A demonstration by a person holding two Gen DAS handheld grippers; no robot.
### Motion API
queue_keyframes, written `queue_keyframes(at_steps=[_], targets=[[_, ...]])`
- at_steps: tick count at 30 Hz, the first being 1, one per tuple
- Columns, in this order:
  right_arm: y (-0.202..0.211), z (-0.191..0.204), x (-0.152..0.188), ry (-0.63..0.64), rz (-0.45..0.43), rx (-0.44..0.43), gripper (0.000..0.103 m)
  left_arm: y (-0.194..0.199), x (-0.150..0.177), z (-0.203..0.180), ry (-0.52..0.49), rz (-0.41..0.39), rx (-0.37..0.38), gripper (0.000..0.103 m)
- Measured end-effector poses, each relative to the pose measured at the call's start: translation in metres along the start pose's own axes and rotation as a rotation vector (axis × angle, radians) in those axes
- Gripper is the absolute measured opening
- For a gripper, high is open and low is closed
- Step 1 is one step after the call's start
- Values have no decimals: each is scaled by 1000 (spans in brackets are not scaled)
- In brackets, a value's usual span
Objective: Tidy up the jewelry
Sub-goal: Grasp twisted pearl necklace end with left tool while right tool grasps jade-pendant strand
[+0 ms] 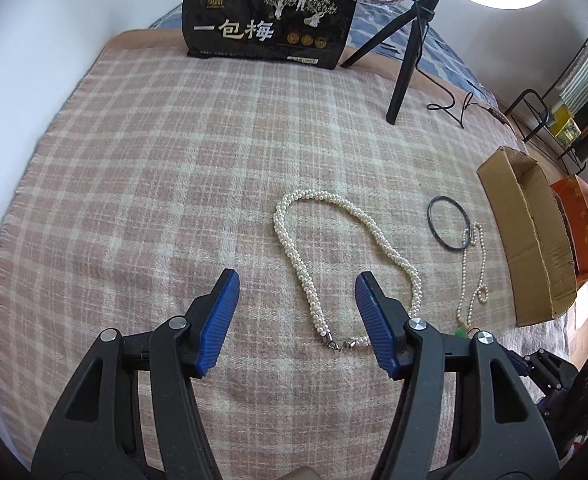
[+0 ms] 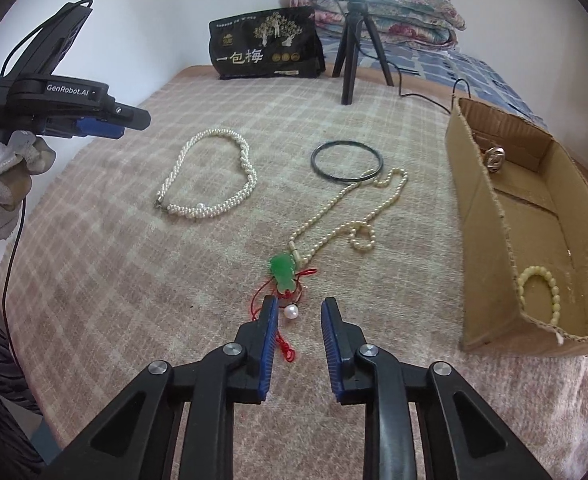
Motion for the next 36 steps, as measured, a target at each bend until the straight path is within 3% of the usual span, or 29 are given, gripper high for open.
queue_keyframes(at_steps=[12, 22, 27, 36], targets=[[-16, -1, 3, 9, 40, -4, 14, -17, 0, -4, -16, 39, -2, 58], [-22, 4, -1, 33, 52, -4, 14, -43, -1, -3, 44, 112, 30, 58], [-22, 2, 0, 31, 55, -7, 11, -65, 7, 1, 87, 174, 13, 57], [-24, 2, 1, 41, 62, -1, 11, -58, 32, -10, 34, 177, -38, 50]])
Point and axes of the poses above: each gripper's, at about its wrist camera, not at the fingertips, and y roughly against the way its jaws point, z to its left, x to its underside, the point moved 2 cm from there along -y, roughly the way its jaws point, and after that the axes turned 5 degrees about -x, right-handed, at the moved point
